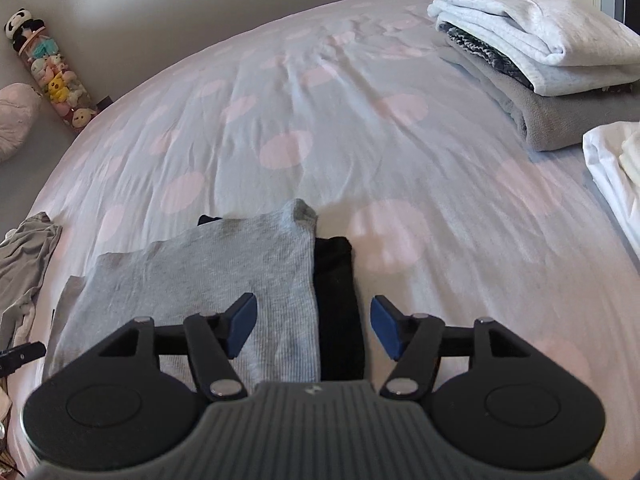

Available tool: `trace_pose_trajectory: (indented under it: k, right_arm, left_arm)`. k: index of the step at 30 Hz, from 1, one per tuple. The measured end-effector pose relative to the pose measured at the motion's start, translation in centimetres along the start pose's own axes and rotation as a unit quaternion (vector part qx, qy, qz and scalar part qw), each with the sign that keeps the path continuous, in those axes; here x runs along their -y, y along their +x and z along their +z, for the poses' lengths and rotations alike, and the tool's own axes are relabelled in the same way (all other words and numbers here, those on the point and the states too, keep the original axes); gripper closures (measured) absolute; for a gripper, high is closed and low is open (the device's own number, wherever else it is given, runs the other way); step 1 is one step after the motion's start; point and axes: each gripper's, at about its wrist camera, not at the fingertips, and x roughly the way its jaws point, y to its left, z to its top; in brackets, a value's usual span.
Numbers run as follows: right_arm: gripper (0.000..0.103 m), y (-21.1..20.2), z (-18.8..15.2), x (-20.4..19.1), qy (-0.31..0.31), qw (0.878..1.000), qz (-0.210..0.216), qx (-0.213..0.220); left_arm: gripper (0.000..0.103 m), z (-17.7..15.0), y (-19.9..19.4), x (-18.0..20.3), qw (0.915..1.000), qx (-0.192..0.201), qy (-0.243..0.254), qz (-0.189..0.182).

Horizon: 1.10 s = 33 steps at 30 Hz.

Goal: Fold clothes

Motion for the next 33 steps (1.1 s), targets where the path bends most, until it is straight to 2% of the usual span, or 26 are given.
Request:
trace_pose_trajectory:
  k: [4,13,18,19,21,23,24,25,28,33]
  right_arm:
    - [0.035,1.2,0.0,1.1,0.020,1.000,0.009,0.001]
    - [0.035,3.7,-0.7,4.9,0.132,0.990,0.040,-0.003]
    - [0.035,5.3,-0.4,3.9,0.104,0.993,0.058,-0.013]
    - [0.037,5.6,-0.3,3.4,0.088,0.994,0.058,-0.015]
    - [0.051,6.0,-0.2,2.8,0.064,0.996,0.055,-0.018]
    - [0.071,6.2,-0.2,2.7,0.055,0.997,0.054,-0.020]
    - [0.074,6.3,-0.2,2.9,0.061,0.996,0.062,-0.021]
    - [0.081,6.4,-0.2,3.2,0.067,0.995,0.070,-0.022]
    - [0.087,6.2,-0.2,3.3,0.070,0.994,0.086,-0.021]
    - [0.088,4.7,0.7,1.7,0.041,0.995,0.094,-0.018]
  left_arm:
    - [0.058,-0.1,1.0,-1.5,0.9991,-0.011,-0.038,-0.017]
    - [0.058,-0.5,2.0,-0.5,0.9997,-0.022,-0.006,0.002]
    - [0.058,-0.5,2.4,-1.1,0.9993,-0.029,-0.022,0.009]
    - [0.058,-0.5,2.4,-1.3,0.9991,-0.030,-0.028,0.008]
    - [0.058,-0.5,2.5,-1.6,0.9987,-0.030,-0.040,0.006]
    - [0.058,-0.4,2.5,-1.9,0.9983,-0.029,-0.050,0.008]
    - [0.058,-0.4,2.5,-2.1,0.9981,-0.028,-0.054,0.011]
    - [0.058,-0.4,2.5,-2.3,0.9979,-0.028,-0.058,0.013]
    - [0.058,-0.3,2.4,-2.7,0.9971,-0.027,-0.069,0.018]
    - [0.058,-0.2,2.1,-3.2,0.9963,-0.024,-0.081,0.014]
